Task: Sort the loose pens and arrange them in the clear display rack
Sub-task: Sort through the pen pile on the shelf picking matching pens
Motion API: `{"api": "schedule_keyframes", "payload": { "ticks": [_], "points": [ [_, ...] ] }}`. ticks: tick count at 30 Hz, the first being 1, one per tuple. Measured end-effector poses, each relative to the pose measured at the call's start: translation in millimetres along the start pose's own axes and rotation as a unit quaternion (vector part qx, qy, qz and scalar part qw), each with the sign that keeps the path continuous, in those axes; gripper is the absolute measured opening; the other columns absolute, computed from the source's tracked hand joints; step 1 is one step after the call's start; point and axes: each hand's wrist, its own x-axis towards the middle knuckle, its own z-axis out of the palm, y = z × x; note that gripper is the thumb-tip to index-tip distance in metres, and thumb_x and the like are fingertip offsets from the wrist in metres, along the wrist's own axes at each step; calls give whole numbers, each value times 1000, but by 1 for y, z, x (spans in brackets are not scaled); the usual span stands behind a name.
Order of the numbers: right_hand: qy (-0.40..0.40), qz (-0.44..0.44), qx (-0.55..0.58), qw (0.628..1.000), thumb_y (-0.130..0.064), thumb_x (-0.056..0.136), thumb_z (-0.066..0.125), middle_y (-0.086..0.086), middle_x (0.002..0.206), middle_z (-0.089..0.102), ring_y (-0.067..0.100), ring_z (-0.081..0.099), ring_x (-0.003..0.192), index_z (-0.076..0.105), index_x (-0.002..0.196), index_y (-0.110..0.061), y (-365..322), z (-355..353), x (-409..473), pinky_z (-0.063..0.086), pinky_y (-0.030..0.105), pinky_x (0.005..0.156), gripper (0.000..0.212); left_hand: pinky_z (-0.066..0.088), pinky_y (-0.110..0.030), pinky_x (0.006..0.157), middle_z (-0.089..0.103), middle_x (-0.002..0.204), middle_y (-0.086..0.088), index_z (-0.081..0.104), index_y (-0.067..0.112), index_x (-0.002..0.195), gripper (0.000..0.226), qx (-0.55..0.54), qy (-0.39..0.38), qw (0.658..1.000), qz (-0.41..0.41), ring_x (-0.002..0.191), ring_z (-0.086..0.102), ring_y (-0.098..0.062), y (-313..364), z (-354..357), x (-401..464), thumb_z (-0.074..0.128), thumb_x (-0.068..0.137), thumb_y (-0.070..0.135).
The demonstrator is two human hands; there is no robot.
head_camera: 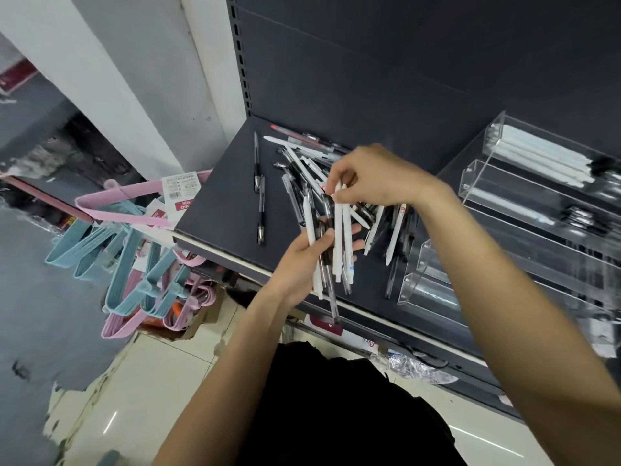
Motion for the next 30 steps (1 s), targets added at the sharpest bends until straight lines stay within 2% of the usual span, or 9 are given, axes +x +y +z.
{"api": "schedule_keyframes", "payload": {
  "ticks": [4,9,12,15,18,22,24,27,30],
  "points": [
    [11,16,33,999,-17,78,70,-3,87,61,12,57,86,68,100,-20,-5,5,5,46,25,75,23,57,-38,83,67,119,-8,53,9,128,31,-83,-2,997,-8,105,67,-26,-2,4,-3,38,102,18],
    [13,38,87,995,-22,76,76,-7,83,66,9,66,72,59,103,-20,-3,9,9,51,26,71,33,58,-31,75,72,109,-4,54,0,127,33,-105,31,994,-7,96,70,-20,-5,6,-2,47,98,14],
    [22,42,132,990,-26,75,79,-6,83,67,9,67,69,60,102,-18,0,16,10,50,17,67,34,58,-31,76,72,109,-5,61,4,116,24,-121,37,992,0,97,70,-22,-5,6,-2,48,97,11],
    [33,36,174,984,-24,75,79,0,84,70,12,65,71,65,98,-16,1,23,10,51,25,76,29,58,-33,76,71,111,-6,64,7,110,21,-144,38,989,-4,99,69,-22,-6,5,-3,49,96,10],
    [30,30,195,980,-24,76,78,1,83,71,10,64,67,66,96,-15,2,28,10,50,26,78,25,58,-31,74,71,107,-6,62,3,116,25,-175,37,984,-10,92,70,-19,-7,5,-5,49,96,11],
    [137,-17,149,979,-32,80,73,-13,96,58,8,57,86,67,95,-24,-6,36,10,46,26,80,18,58,-33,77,71,98,-4,58,-1,121,27,-183,58,981,1,85,69,-16,-9,4,-4,49,97,8],
    [188,-46,115,974,-35,79,72,-16,88,50,-2,47,77,64,81,-28,-18,38,-1,39,25,73,11,58,-35,83,72,97,-6,59,-2,119,26,-190,85,978,17,86,70,-17,-9,2,-2,47,98,9],
    [204,-44,91,974,-34,80,71,-13,68,53,3,50,60,59,74,-25,-31,52,-34,48,34,62,16,59,-35,78,67,108,-14,53,-2,126,32,-256,143,954,64,92,68,-21,-5,-4,1,45,98,10],
    [242,7,100,965,-34,83,69,-13,66,60,3,55,57,60,78,-21,-37,80,-71,52,28,58,16,58,-33,77,70,104,-1,55,11,124,28,-346,159,915,134,87,69,-12,3,-15,1,42,99,10]
  ]
}}
